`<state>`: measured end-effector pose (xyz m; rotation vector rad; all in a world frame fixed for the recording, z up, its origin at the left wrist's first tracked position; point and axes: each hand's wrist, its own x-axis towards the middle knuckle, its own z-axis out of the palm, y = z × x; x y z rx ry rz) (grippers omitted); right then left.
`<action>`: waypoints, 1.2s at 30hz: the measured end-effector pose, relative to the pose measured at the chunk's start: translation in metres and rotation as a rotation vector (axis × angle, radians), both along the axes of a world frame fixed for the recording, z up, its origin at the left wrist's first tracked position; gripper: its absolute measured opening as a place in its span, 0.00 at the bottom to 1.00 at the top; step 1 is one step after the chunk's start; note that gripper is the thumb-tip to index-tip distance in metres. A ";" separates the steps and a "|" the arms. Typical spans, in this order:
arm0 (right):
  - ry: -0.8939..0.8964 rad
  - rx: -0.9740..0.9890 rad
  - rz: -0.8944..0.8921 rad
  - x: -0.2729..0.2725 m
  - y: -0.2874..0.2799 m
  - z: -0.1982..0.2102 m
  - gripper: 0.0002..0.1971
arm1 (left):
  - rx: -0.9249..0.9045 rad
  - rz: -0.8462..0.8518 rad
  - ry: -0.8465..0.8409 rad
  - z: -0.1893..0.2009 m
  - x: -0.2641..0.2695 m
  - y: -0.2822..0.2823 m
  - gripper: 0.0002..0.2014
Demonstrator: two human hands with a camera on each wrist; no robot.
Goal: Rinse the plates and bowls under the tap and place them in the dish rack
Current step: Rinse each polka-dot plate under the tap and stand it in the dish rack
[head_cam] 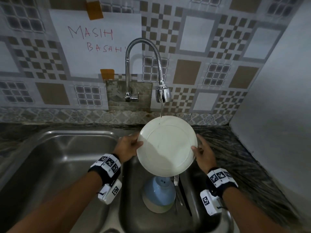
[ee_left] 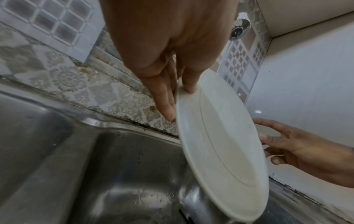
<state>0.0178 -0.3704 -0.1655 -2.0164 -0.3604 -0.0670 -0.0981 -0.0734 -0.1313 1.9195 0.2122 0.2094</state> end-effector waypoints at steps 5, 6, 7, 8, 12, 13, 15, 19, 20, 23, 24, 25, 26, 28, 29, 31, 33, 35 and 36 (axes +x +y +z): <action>0.033 -0.002 -0.070 0.001 -0.019 -0.007 0.26 | 0.139 -0.050 0.061 -0.001 0.019 -0.006 0.16; 0.029 0.007 -0.076 0.001 -0.022 -0.008 0.26 | 0.176 -0.066 0.061 0.002 0.023 -0.010 0.18; 0.024 0.009 -0.077 0.000 -0.026 -0.008 0.26 | 0.206 -0.081 0.059 0.005 0.025 -0.014 0.19; 0.021 0.005 -0.077 0.000 -0.030 -0.009 0.25 | 0.222 -0.098 0.056 0.008 0.027 -0.018 0.20; 0.056 0.020 -0.050 0.004 -0.038 -0.011 0.24 | 0.213 -0.122 0.068 0.005 0.027 -0.022 0.21; 0.060 0.030 -0.035 0.004 -0.037 -0.009 0.23 | 0.178 -0.115 0.064 0.000 0.025 -0.020 0.21; 0.047 0.032 0.003 0.005 -0.032 -0.004 0.22 | 0.100 -0.080 0.090 -0.016 0.022 -0.010 0.20; 0.007 0.030 0.134 0.008 -0.009 0.008 0.20 | -0.054 0.014 0.133 -0.020 0.001 0.000 0.20; 0.001 0.040 0.166 0.009 -0.001 0.012 0.19 | -0.107 0.027 0.152 -0.022 -0.005 0.005 0.23; -0.032 0.007 0.235 0.009 0.023 0.020 0.19 | -0.281 0.048 0.160 -0.029 -0.021 0.026 0.35; -0.048 -0.018 0.258 0.009 0.030 0.021 0.19 | -0.332 0.065 0.153 -0.028 -0.028 0.031 0.36; -0.056 -0.048 0.276 0.011 0.038 0.021 0.19 | -0.359 0.084 0.131 -0.028 -0.034 0.035 0.36; -0.053 -0.075 0.302 0.010 0.045 0.024 0.19 | -0.354 0.104 0.111 -0.026 -0.040 0.039 0.35; -0.008 -0.105 0.353 0.010 0.059 0.028 0.20 | -0.312 0.146 0.096 -0.025 -0.052 0.046 0.34; 0.011 -0.108 0.369 0.008 0.066 0.032 0.20 | -0.297 0.168 0.085 -0.024 -0.057 0.050 0.34; 0.040 -0.082 0.390 0.004 0.081 0.038 0.20 | -0.275 0.221 0.056 -0.023 -0.066 0.060 0.32; 0.063 -0.061 0.420 0.002 0.093 0.041 0.21 | -0.278 0.256 0.020 -0.024 -0.072 0.070 0.31; 0.073 -0.087 0.453 0.000 0.103 0.044 0.22 | -0.330 0.314 -0.003 -0.022 -0.076 0.077 0.30; 0.082 -0.104 0.465 0.000 0.108 0.046 0.22 | -0.344 0.350 -0.009 -0.020 -0.078 0.080 0.28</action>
